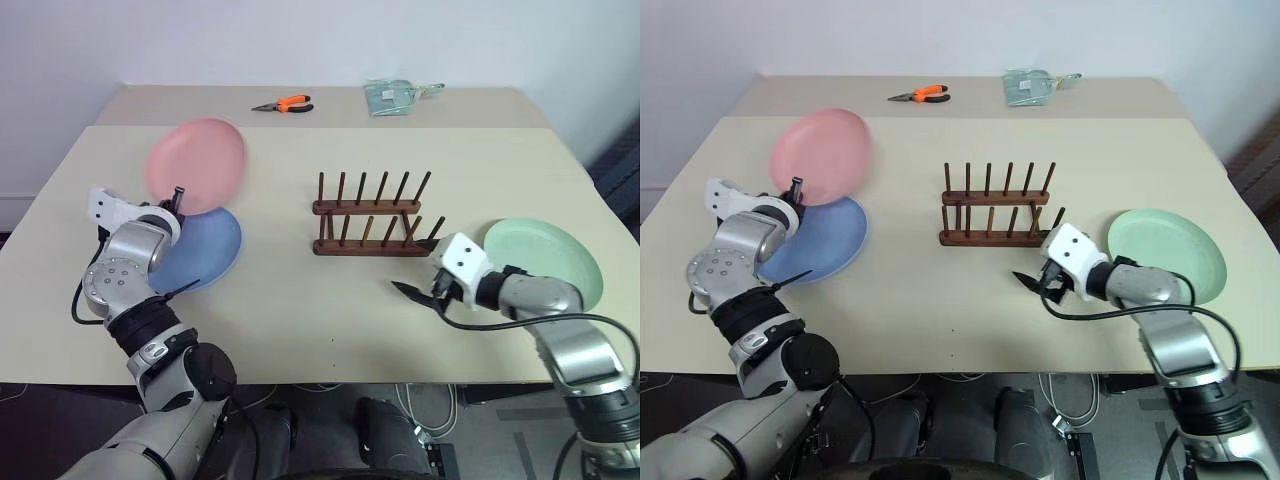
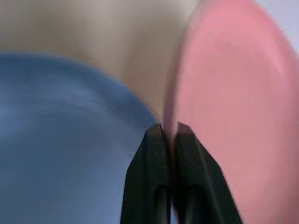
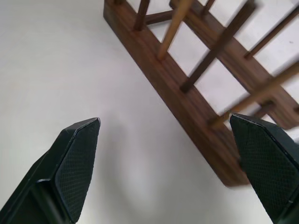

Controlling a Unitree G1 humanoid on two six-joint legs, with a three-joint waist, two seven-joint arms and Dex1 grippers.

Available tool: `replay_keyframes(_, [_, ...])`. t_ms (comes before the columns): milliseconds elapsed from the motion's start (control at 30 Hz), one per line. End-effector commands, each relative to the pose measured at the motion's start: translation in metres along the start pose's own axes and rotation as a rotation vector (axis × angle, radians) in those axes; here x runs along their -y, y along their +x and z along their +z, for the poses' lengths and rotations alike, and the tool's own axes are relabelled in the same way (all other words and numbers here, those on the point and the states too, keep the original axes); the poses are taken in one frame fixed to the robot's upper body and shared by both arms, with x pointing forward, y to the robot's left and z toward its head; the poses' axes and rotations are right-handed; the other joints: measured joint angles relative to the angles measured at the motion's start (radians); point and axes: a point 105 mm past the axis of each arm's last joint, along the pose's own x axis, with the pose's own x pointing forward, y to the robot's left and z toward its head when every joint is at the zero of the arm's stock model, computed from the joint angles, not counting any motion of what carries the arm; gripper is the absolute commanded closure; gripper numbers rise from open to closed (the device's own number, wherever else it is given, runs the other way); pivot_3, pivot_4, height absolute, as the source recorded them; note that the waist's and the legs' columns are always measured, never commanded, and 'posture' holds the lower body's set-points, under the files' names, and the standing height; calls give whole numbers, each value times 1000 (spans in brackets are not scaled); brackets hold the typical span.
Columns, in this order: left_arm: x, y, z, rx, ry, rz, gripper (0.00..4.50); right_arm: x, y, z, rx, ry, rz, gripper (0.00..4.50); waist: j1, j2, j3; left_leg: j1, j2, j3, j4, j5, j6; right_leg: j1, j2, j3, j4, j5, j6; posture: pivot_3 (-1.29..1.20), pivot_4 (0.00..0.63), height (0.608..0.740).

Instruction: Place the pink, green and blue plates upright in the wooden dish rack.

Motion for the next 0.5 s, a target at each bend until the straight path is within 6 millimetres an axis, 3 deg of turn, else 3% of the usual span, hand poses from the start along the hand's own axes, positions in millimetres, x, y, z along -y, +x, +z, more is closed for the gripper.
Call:
replay_keyframes(33, [95, -25, -8, 15, 210, -387, 4485, 10, -7, 74, 218, -188, -32, 0, -2, -1, 1, -1, 0, 0, 0, 0, 0, -1, 0, 0, 0, 0, 0, 0, 150, 740])
replay_keyframes(133, [130, -36, -37, -45, 369, -500, 4485, 9, 10, 107, 283, -392, -68, 0, -4, -1, 1, 0, 1, 1, 0, 0, 0, -1, 0, 0, 0, 1, -1, 0, 150, 740])
replay_keyframes(267, [157, -47, -66, -109, 458, -588, 4485, 9, 35, 119, 266, -617, -103, 0, -5, -1, 0, 1, 1, 1, -2, 0, -1, -1, 0, 0, -1, 0, -1, 0, 150, 740])
replay_keyframes(400, [176, -58, -82, -138, 481, -657, 4485, 17, 54, 106, 168, -787, -130, 0, -1, -1, 1, -2, 0, 2, -1, 3, -5, -3, 0, 1, -1, 1, -1, 0, 150, 740])
replay_keyframes(500, [180, -62, -88, -159, 485, -677, 4500, 21, 59, 104, 161, -813, -156, 750, -1, -1, 1, -3, 0, 1, -1, 3, -5, -3, 0, 1, -2, 1, -1, 0, 150, 740])
